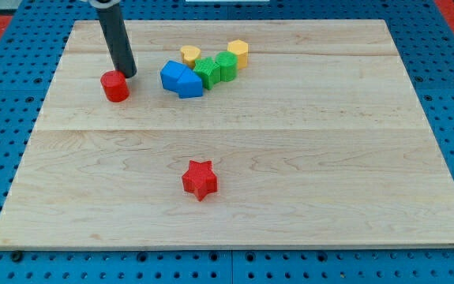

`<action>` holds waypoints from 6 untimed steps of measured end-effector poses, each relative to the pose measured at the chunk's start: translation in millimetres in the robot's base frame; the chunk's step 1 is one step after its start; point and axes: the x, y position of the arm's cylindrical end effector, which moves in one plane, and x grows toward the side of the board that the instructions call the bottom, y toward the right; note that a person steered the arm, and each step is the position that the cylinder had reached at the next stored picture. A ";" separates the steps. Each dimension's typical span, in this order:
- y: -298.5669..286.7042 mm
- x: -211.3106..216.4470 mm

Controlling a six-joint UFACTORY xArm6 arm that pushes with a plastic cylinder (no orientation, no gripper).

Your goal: Move the red circle towards the bottom left

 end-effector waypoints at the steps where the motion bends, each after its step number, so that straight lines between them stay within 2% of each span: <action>1: 5.0 76.6; 2: -8.1 32.5; 3: -42.0 52.1; 4: -27.9 99.8; 6: 22.0 123.3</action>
